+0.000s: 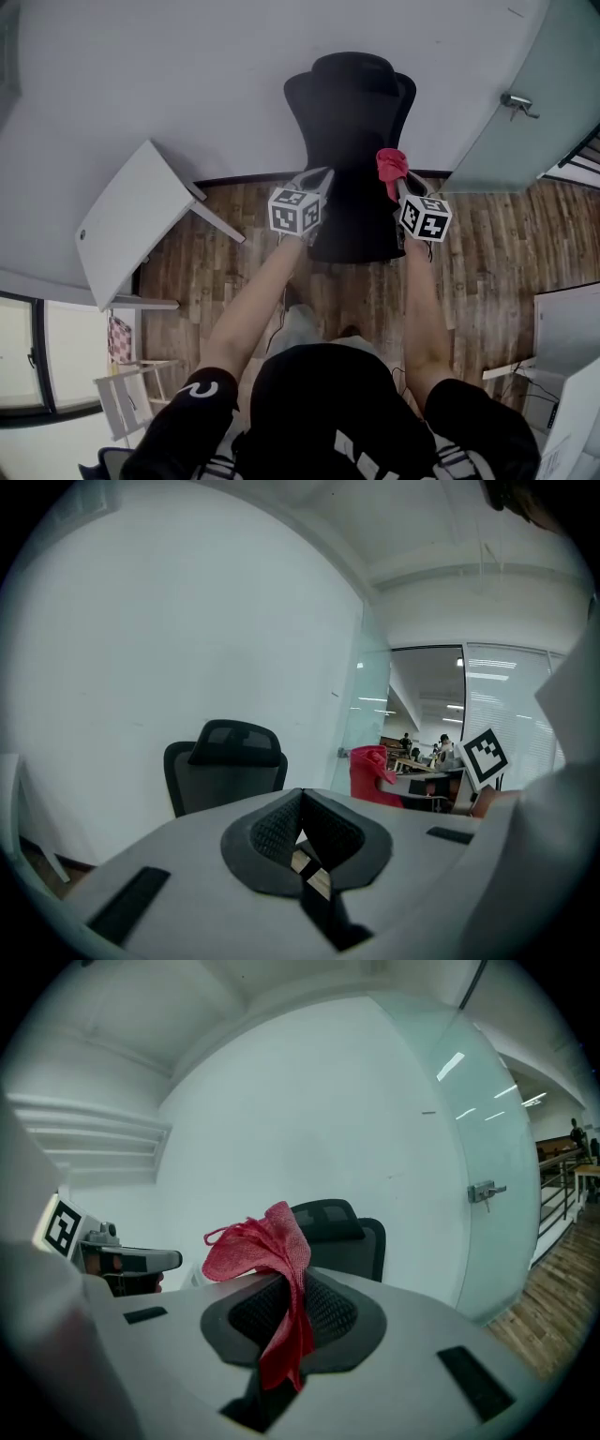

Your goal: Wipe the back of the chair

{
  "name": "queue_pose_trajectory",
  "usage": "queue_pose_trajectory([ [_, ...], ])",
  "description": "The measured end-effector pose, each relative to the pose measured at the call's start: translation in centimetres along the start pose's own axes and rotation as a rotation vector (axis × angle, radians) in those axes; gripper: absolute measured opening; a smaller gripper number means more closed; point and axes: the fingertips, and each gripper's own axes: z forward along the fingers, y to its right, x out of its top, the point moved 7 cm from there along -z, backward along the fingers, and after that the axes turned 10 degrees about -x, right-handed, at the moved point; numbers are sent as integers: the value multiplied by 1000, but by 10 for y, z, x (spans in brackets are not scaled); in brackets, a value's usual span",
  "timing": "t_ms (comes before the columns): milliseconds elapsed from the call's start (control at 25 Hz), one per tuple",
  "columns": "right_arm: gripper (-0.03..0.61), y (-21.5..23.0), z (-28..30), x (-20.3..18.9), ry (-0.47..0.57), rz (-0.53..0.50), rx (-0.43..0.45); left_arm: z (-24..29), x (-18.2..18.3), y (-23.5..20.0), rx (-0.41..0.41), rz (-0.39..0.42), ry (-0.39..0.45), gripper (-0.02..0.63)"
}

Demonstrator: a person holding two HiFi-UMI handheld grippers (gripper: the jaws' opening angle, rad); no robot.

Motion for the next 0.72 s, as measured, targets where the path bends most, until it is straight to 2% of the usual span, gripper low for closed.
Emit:
queue_pose_trajectory([
  [240,65,0,-60,-3,17,-26,35,-37,3,50,70,-39,66,25],
  [360,66,-4,-82,-8,16,-37,45,-54,-3,70,86,-52,74,25],
  [520,66,-9,-106,-17,9,-42,56,-68,-15,94,88,-33,58,25],
  [720,66,-18,-131,-22,21,37,63,-87,-22,112,101,17,43,25],
])
